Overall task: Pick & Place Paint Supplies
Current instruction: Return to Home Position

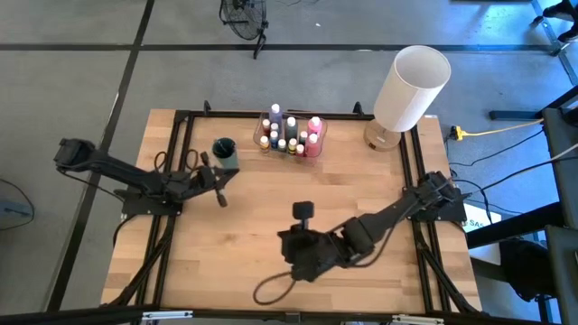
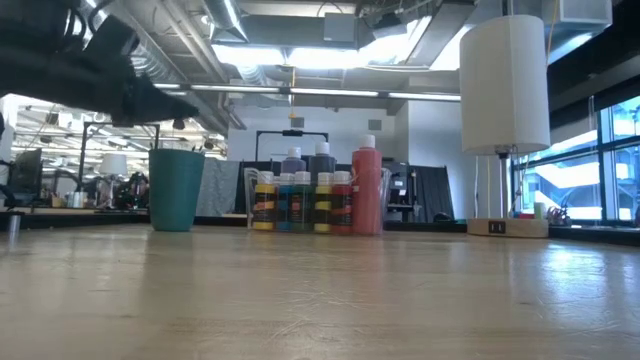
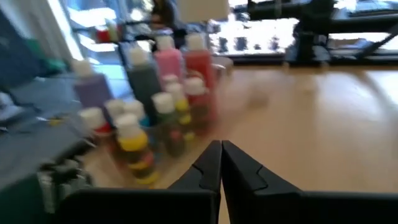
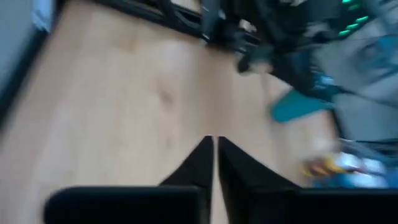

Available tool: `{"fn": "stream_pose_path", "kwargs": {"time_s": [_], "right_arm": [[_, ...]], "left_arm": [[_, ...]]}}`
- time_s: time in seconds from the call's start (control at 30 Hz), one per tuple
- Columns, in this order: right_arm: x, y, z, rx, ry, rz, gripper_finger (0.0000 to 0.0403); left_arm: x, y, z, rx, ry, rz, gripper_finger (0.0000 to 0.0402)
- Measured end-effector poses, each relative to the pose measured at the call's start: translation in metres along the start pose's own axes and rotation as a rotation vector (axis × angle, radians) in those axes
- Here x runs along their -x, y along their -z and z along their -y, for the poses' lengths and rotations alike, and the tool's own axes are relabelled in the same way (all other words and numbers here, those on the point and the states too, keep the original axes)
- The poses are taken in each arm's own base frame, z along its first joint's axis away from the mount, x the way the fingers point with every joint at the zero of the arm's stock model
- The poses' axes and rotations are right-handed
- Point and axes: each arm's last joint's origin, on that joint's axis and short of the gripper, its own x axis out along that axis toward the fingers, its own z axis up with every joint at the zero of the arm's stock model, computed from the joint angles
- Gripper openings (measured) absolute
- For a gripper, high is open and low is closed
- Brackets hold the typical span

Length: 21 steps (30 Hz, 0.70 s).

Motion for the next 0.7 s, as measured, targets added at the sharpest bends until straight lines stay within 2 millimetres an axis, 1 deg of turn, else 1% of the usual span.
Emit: {"fn": "stream_pose_path", "kwargs": {"time_s": [0.2,0.33,0.4,0.5,0.63,0.7], "right_arm": [[0.046,0.014,0.029,-0.045,-0.052,-0.091,0.0003],[0.069,0.022,0.049,0.015,-0.077,-0.133,0.0002],[0.077,0.026,0.062,0.000,-0.112,-0.165,0.0001],[0.088,0.031,0.078,-0.050,-0.245,-0.205,0.0001],[0.099,0.032,0.086,-0.037,-0.425,-0.184,0.0001],[0.106,0.032,0.089,-0.031,-0.488,-0.158,0.0001]], "left_arm": [[0.006,0.007,-0.001,0.039,0.156,-0.080,0.0002],[0.008,0.007,-0.005,0.050,0.152,-0.086,0.0002],[0.008,0.004,-0.007,0.059,0.155,-0.064,0.0002],[0.010,0.001,-0.009,0.071,0.205,-0.029,0.0001],[0.013,-0.002,-0.011,0.048,0.323,-0.004,0.0002],[0.014,-0.002,-0.013,0.054,0.339,-0.003,0.0001]]}}
